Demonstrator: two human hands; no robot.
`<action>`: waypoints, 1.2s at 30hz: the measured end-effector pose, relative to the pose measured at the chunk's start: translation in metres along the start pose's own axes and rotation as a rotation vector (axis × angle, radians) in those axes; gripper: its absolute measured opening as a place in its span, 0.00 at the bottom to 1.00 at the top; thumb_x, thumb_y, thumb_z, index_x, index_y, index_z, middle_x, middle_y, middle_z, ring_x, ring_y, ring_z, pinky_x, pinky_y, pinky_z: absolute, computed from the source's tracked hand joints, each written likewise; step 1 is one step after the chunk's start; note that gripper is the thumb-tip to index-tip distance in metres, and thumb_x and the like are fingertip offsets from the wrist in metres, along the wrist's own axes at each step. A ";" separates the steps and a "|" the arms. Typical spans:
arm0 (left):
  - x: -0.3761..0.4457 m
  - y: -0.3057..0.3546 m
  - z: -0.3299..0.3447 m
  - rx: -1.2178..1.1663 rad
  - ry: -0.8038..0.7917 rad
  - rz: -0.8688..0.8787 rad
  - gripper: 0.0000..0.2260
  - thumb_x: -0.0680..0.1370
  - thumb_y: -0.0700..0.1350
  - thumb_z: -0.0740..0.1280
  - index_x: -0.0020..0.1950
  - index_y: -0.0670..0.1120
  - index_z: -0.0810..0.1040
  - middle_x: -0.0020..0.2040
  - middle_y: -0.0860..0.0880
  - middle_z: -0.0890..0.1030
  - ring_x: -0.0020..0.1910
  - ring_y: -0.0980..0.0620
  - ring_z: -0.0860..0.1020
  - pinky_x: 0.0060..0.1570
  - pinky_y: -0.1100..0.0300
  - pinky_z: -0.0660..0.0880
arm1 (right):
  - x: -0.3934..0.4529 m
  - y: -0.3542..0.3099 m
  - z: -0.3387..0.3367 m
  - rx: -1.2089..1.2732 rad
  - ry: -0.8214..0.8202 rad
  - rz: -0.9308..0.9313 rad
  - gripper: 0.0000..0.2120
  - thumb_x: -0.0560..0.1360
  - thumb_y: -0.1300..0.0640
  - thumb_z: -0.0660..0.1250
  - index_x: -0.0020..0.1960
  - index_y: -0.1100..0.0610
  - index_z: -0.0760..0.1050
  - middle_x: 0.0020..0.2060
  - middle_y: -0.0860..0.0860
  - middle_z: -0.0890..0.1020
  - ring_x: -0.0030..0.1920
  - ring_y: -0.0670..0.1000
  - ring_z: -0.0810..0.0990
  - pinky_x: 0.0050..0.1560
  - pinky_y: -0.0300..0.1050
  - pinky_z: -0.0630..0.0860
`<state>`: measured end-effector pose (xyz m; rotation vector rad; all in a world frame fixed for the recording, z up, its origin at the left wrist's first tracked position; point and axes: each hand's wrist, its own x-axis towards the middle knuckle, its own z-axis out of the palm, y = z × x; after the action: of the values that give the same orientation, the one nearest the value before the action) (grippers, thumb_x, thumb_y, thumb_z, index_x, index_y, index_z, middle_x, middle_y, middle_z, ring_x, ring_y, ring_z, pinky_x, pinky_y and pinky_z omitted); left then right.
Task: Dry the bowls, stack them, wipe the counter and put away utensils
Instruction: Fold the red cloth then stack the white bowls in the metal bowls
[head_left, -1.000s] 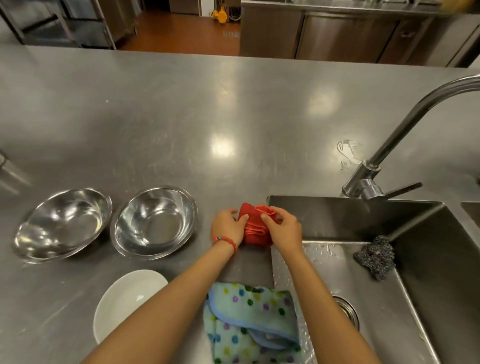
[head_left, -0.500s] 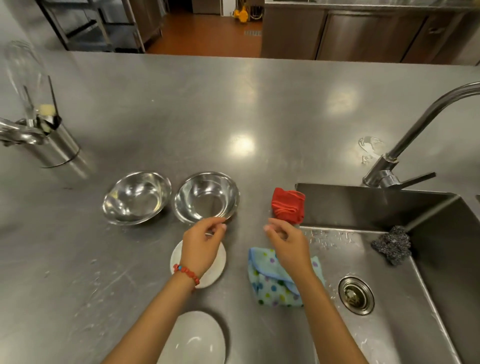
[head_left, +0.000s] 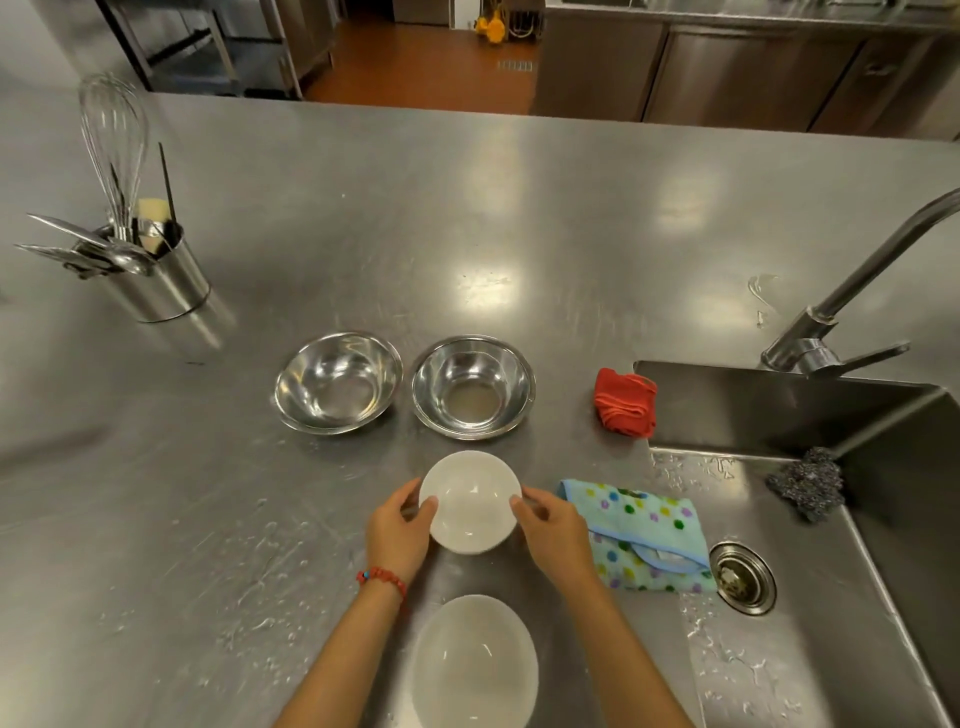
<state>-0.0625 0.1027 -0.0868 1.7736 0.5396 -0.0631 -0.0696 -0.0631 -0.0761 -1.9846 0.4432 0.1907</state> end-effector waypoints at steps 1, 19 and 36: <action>0.001 -0.001 0.001 -0.050 -0.016 -0.051 0.15 0.75 0.35 0.66 0.61 0.38 0.75 0.53 0.41 0.80 0.48 0.46 0.76 0.47 0.54 0.76 | 0.000 0.000 0.003 0.009 0.007 0.000 0.12 0.75 0.55 0.65 0.55 0.60 0.78 0.40 0.55 0.83 0.39 0.48 0.77 0.43 0.42 0.72; 0.015 0.035 -0.011 -0.452 -0.157 -0.186 0.06 0.76 0.39 0.65 0.47 0.48 0.80 0.44 0.44 0.82 0.41 0.46 0.82 0.30 0.56 0.81 | 0.010 -0.033 -0.008 0.266 0.082 -0.102 0.10 0.73 0.63 0.65 0.47 0.53 0.83 0.30 0.50 0.83 0.32 0.47 0.81 0.33 0.39 0.81; 0.142 0.090 0.030 -0.252 -0.153 -0.191 0.13 0.77 0.37 0.63 0.61 0.36 0.74 0.51 0.41 0.76 0.48 0.41 0.76 0.45 0.47 0.76 | 0.140 -0.084 0.008 0.091 0.084 0.044 0.11 0.73 0.62 0.63 0.33 0.60 0.77 0.28 0.54 0.76 0.30 0.52 0.81 0.29 0.39 0.79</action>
<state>0.1064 0.1053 -0.0590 1.4557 0.5778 -0.2505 0.0923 -0.0549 -0.0554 -1.8996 0.5410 0.1128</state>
